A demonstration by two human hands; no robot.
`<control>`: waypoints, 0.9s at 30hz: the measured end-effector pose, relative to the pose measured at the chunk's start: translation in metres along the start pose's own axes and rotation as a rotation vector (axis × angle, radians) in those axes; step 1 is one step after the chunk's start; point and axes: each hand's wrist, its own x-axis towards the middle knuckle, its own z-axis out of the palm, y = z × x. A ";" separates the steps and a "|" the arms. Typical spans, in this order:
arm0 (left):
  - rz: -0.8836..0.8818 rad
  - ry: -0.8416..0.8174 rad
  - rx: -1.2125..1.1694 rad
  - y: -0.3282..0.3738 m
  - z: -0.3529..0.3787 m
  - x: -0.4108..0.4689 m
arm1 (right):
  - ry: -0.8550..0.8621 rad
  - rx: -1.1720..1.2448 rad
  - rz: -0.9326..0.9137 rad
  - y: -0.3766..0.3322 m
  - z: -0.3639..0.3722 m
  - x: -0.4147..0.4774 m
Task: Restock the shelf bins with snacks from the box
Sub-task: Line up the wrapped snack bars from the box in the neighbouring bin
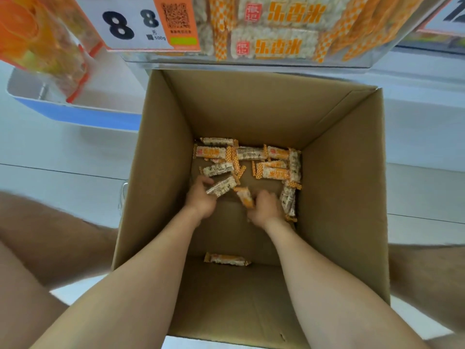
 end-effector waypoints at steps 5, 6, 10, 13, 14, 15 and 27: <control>0.078 0.039 -0.157 0.027 -0.006 -0.014 | 0.222 0.952 0.096 -0.014 -0.036 -0.010; 0.084 0.029 -0.190 0.033 -0.010 -0.018 | 0.201 1.046 0.088 -0.016 -0.043 -0.012; 0.119 -0.095 -0.362 0.062 -0.026 -0.037 | 0.069 1.393 0.110 -0.030 -0.077 -0.026; 0.221 -0.139 -0.406 0.086 -0.043 -0.059 | 0.072 1.543 0.115 -0.037 -0.104 -0.042; 0.270 -0.146 -0.374 0.093 -0.051 -0.070 | 0.080 1.551 0.117 -0.038 -0.112 -0.048; 0.329 -0.143 -0.317 0.099 -0.059 -0.079 | 0.080 1.559 0.113 -0.039 -0.119 -0.053; 0.767 -0.005 -0.061 0.169 -0.137 -0.168 | 0.112 1.660 -0.184 -0.081 -0.187 -0.134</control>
